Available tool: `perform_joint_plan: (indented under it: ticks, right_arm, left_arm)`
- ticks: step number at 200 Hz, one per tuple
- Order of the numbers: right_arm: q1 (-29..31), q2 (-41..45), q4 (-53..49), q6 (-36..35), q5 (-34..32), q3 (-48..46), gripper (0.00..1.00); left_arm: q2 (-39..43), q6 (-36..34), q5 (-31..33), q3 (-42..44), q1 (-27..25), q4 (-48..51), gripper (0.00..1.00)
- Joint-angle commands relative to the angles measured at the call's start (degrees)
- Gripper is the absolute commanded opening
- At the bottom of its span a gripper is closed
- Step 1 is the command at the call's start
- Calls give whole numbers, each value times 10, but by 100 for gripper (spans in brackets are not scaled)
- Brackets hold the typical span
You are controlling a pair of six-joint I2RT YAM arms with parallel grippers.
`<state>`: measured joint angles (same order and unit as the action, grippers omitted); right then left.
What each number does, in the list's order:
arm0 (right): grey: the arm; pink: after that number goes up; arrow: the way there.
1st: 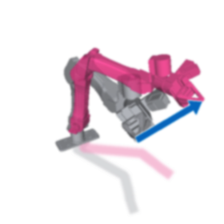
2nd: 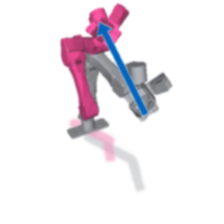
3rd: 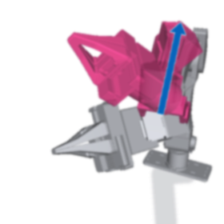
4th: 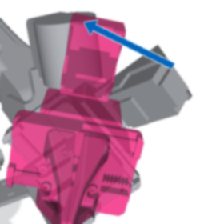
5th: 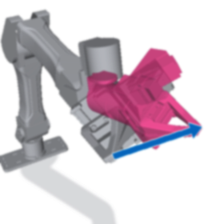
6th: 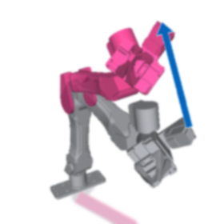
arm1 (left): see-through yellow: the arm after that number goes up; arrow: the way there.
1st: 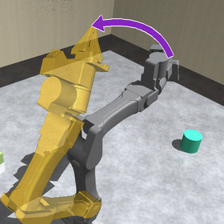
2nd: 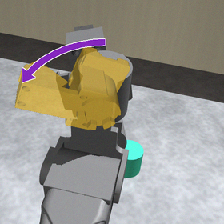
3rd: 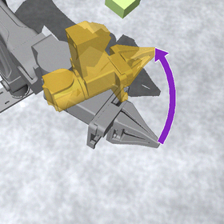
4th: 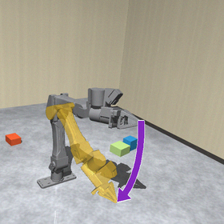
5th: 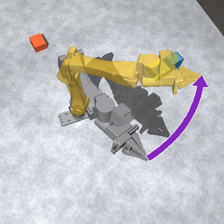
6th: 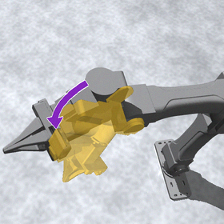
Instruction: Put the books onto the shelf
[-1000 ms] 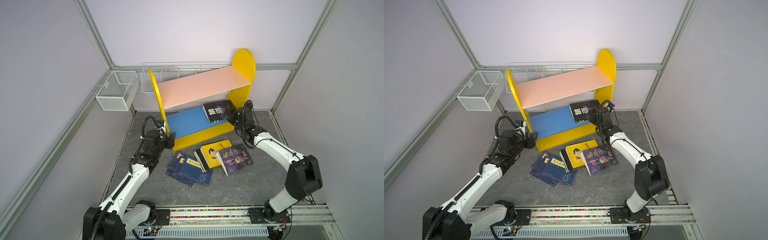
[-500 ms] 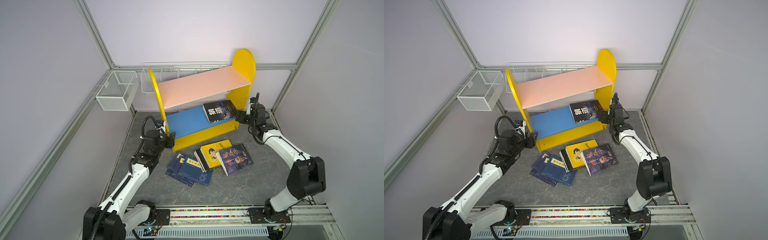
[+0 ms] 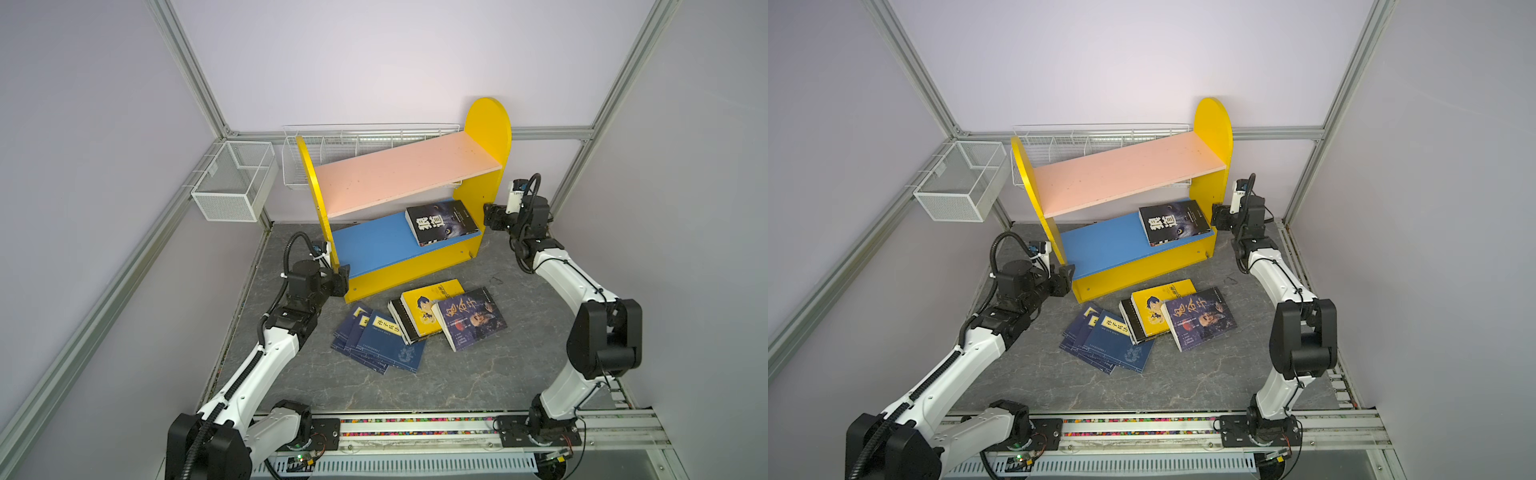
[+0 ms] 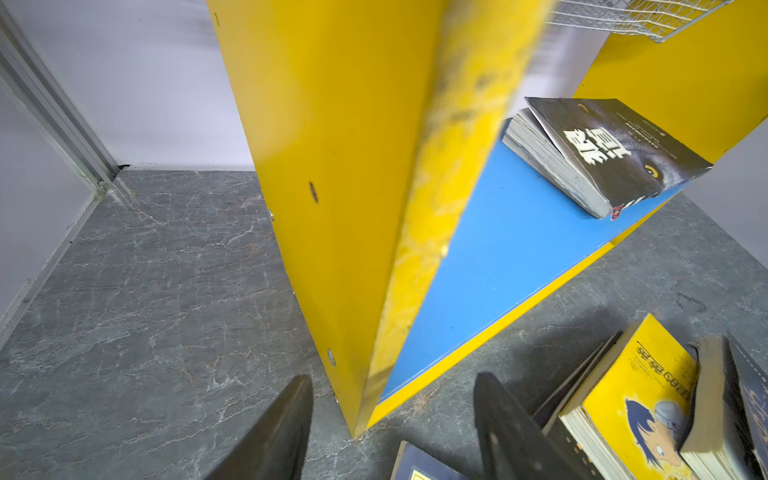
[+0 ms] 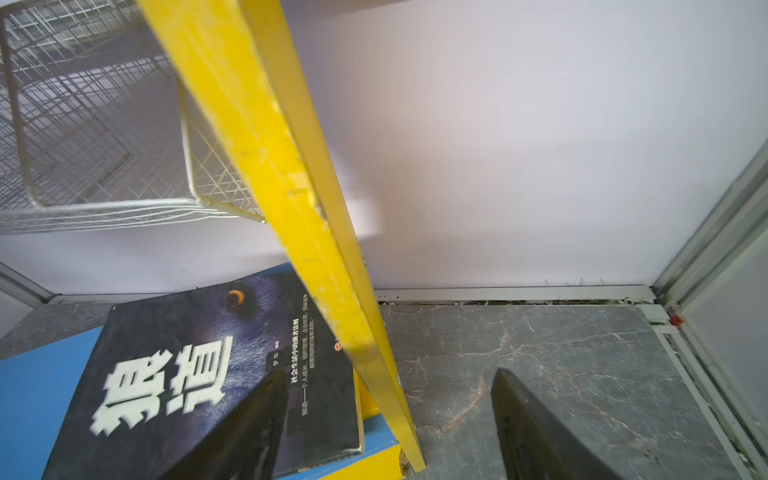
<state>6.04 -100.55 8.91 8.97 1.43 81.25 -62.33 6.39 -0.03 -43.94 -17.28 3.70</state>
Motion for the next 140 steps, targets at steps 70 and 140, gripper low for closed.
perform_joint_plan:
  ticks: [70,140]
  right_arm:
    - [0,-95,85,17,37,66,41]
    - [3,-45,104,25,9,-3,7]
  left_arm:
    - [-16,-1,-9,8,0,-4,62]
    - [-21,20,-1,8,0,-26,62]
